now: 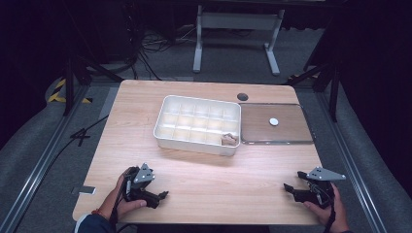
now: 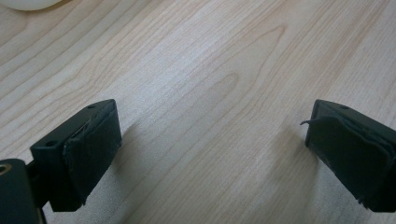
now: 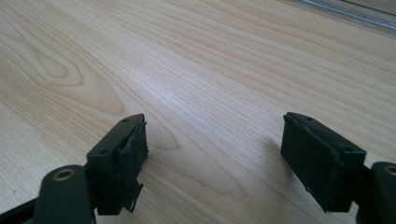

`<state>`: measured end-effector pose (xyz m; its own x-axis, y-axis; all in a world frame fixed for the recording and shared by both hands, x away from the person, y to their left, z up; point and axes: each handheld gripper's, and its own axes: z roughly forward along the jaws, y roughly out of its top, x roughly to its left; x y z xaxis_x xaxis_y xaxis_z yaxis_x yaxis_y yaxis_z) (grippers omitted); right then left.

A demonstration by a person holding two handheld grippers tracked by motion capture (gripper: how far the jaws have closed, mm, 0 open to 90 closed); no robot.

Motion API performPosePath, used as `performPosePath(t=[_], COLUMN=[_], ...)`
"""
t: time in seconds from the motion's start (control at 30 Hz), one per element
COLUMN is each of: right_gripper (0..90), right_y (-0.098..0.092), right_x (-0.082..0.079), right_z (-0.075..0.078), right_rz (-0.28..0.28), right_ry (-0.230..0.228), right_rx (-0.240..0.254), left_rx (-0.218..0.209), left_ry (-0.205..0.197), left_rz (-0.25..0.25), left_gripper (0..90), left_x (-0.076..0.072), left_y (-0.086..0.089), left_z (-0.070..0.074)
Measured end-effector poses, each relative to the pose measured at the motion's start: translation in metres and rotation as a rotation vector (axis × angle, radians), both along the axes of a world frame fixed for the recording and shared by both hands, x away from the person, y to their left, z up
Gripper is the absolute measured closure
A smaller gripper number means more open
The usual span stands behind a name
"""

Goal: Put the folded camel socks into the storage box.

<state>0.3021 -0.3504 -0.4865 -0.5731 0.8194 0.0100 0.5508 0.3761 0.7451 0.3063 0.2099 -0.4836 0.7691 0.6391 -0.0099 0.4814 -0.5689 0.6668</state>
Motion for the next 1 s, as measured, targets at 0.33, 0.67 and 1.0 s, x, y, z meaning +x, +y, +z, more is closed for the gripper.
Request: performPosePath(t=[0.33,0.67,1.0], right_gripper=[23.1,23.1,23.0], right_y=[-0.0001,-0.0002,0.0001], right_x=[0.0001,0.0,-0.0001], right_z=[-0.0001,0.0,0.0001], right_rz=[0.001,-0.002,-0.007], right_ry=[-0.001,0.0,0.001], right_rx=[-0.002,-0.002,0.002], left_rx=[0.0,0.0,-0.005], left_ry=[0.0,0.0,0.001], left_rz=[0.0,0.006,0.028], left_gripper=[3.3,3.3,3.3], left_x=[0.0001,-0.0002,-0.0013], left_y=[-0.0001,-0.0003,-0.0011], left_z=[0.0,0.0,-0.0003])
